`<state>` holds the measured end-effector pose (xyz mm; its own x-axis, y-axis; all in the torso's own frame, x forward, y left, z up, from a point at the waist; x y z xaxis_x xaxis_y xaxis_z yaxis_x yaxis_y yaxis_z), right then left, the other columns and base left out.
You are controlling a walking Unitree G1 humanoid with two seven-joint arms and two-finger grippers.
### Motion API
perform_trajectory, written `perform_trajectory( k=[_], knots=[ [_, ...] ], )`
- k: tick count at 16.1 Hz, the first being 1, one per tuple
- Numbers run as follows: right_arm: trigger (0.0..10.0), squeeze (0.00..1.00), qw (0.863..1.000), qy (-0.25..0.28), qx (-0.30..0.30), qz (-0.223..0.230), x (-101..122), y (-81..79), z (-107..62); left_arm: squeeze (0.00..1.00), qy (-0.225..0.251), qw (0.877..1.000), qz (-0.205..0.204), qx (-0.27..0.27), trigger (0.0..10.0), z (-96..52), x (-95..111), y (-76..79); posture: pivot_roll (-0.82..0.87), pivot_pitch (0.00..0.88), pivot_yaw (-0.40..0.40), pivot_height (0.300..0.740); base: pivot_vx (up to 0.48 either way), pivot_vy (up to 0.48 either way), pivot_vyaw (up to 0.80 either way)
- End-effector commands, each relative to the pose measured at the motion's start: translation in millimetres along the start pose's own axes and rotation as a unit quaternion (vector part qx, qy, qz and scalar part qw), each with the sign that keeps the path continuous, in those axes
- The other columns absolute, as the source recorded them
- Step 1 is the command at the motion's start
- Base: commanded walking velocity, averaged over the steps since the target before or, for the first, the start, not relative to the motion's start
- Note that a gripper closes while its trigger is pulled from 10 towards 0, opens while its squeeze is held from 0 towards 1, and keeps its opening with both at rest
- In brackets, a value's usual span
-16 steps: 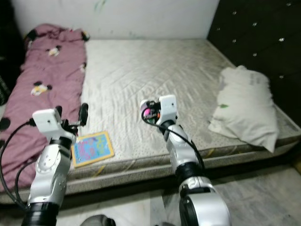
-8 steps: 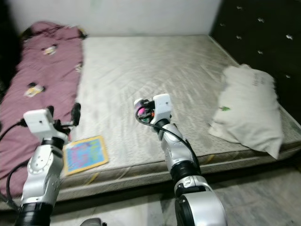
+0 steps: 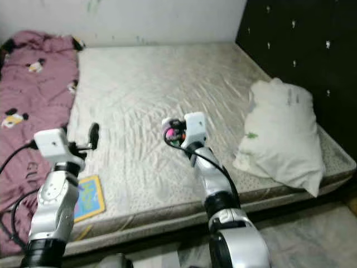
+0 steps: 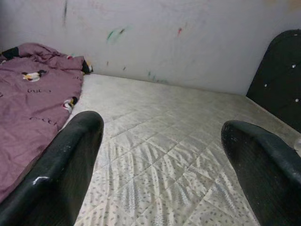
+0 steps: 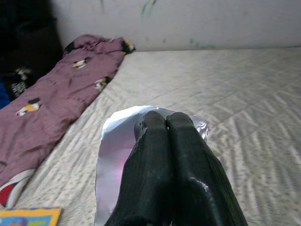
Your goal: Clean up the room
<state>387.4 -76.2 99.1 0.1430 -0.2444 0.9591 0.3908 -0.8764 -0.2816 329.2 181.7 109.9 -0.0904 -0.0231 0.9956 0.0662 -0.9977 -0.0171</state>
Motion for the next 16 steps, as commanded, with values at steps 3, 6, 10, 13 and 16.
perform_trajectory(
  k=[3,6,10,13,16],
  knots=[
    [10.0,0.0,1.0,0.006,-0.009,-0.011,4.9,10.0,-3.0,0.0,-0.002,1.0,0.001,-0.024,10.0,0.4,-1.0,12.0,0.07,0.0,-0.052,0.74,0.0,0.107,0.2],
    [10.0,0.0,1.0,0.007,-0.012,-0.011,4.5,10.3,-3.0,0.0,-0.004,1.0,0.001,-0.022,10.0,0.5,-1.5,11.4,0.07,0.0,-0.052,0.74,0.0,0.48,0.47],
    [10.0,0.0,1.0,0.006,-0.014,-0.011,5.6,11.8,-2.5,0.0,-0.004,1.0,-0.001,-0.02,10.0,1.8,-0.6,11.6,0.06,0.0,-0.052,0.74,0.0,0.48,0.36],
    [10.0,0.0,1.0,0.006,-0.015,-0.012,5.9,12.1,-2.1,0.0,-0.004,1.0,-0.003,-0.018,10.0,2.5,-0.6,10.9,0.06,0.0,-0.053,0.74,0.0,0.48,0.0],
    [10.0,0.0,1.0,0.008,-0.014,-0.011,6.5,11.9,-2.1,0.0,-0.006,1.0,-0.005,-0.015,10.0,3.0,-1.6,9.6,0.06,0.0,-0.053,0.74,0.0,0.48,0.0]
  ],
)
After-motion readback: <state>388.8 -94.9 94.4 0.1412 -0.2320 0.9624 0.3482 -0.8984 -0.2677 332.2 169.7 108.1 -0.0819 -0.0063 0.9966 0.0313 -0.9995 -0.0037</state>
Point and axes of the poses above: a point about 5 cm out from each wrist's last joint towards the gripper, its own z axis pointing out of the wrist towards the gripper, its own x axis along the axis of the wrist's last joint, y = z × x, the point moved 4 cm from there along z, pointing out of the wrist towards the gripper, and after that the axes turned 10 degrees about z, right-handed, at the moved point
